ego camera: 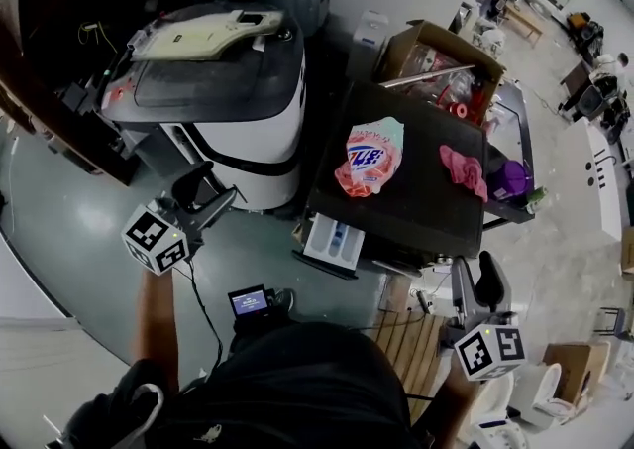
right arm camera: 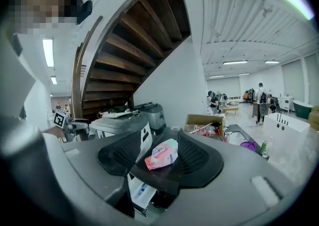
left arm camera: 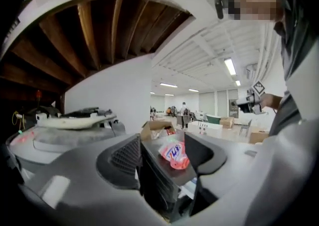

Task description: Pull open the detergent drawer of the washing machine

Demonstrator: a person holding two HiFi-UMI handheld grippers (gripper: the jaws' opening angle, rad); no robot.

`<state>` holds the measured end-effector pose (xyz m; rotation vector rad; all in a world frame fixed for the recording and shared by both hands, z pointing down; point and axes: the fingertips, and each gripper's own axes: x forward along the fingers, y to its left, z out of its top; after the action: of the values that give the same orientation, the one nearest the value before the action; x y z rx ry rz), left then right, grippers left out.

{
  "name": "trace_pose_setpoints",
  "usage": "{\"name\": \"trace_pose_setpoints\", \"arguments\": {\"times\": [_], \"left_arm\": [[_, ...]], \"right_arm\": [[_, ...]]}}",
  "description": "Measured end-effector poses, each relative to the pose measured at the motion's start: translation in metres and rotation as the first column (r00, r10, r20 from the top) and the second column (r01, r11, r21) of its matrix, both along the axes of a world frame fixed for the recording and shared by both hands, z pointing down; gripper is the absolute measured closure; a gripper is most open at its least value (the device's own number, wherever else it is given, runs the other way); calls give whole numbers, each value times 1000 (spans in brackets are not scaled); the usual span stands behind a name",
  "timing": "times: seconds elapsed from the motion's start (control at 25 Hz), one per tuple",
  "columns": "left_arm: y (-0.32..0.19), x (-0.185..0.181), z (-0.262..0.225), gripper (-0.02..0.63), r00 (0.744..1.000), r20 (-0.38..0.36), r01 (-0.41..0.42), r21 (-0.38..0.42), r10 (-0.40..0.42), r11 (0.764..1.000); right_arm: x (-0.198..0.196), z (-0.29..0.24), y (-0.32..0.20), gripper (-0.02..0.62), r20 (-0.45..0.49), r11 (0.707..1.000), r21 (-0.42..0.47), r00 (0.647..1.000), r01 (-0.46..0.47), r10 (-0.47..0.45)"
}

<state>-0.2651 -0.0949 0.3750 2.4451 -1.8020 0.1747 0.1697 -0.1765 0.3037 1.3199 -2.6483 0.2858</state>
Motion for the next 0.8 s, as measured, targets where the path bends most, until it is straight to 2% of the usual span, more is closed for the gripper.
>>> {"name": "trace_pose_setpoints", "arguments": {"times": [0.12,0.28,0.44,0.52,0.6,0.8], "left_arm": [[-1,2,-55,279,997,43,54,88,-58,995],[1,17,-105,279,990,95,86,174,-103,981],[4,43,-138,279,965,233,59,249,-119,967],[5,58,-143,279,950,292,39,239,-110,970],[6,70,-143,279,944,318,23,219,-94,975],[11,84,-138,279,959,281,-33,204,-27,978]], "right_arm": [[6,-15,5,365,19,999,40,1000,-24,24],[11,-31,16,365,45,994,94,998,-47,43],[10,-43,27,365,49,989,144,998,-44,37],[9,-46,32,367,47,987,155,998,-39,32],[7,-46,35,365,40,987,160,999,-34,28],[4,-45,41,367,24,986,165,999,-27,24]]}}
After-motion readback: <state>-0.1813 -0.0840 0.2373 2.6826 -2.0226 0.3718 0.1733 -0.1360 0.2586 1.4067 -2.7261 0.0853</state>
